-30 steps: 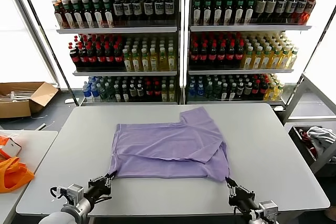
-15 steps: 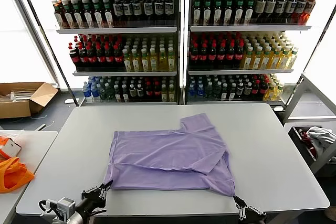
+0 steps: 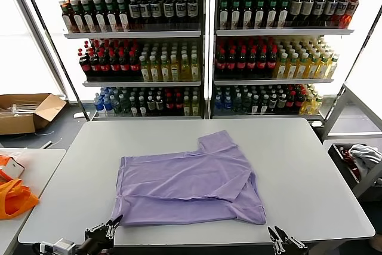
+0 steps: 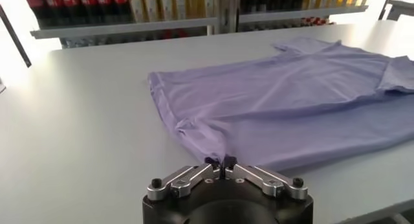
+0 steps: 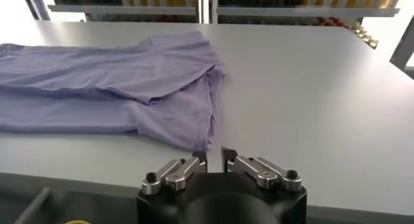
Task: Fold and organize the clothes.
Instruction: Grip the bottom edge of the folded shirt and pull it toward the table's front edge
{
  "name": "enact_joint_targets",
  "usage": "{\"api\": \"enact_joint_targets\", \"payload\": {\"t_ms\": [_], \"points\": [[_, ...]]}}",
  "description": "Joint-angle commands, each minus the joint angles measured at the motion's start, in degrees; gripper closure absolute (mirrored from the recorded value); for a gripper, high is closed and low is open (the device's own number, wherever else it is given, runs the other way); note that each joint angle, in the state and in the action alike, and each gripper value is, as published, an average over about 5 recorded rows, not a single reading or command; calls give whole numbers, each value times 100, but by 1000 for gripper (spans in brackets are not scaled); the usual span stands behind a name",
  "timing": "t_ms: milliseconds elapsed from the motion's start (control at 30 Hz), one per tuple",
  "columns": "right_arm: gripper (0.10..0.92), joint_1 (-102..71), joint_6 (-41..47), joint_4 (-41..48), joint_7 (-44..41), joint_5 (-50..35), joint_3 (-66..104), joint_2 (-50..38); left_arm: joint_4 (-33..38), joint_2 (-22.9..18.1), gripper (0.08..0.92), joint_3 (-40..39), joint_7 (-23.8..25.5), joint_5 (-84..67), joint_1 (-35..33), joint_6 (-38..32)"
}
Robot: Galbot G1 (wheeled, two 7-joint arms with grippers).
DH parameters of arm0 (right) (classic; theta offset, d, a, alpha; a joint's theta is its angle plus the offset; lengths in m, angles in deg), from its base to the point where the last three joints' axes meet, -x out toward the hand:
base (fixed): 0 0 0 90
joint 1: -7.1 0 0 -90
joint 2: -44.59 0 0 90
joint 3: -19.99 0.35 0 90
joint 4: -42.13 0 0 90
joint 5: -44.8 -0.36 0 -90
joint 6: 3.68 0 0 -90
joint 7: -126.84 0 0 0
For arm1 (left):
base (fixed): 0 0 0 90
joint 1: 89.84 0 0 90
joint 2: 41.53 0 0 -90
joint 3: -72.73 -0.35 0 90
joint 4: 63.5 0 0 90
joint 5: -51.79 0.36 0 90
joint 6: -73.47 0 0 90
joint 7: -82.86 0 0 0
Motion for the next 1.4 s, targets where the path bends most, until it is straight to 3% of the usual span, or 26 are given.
{"api": "enact_joint_targets", "payload": {"t_ms": [33,167,233,833,1400], "points": [[551,696,260,109,242,-51,-218,25,114,24,904,53,12,-11,-47,-30],[444,883,312,337,291,-55,-388,58,64,5,904,7,28,26,-5,-40],[438,913,277,445,276,-57,-459,93,33,-8,904,-14,32,40,23,-45],[911,1020,209,770,135,-237,-603,89,-66,4,904,-24,77,45,101,-52],[920,16,344,99,32,-351,-142,55,10,174,904,308,253,-29,-151,-120]]}}
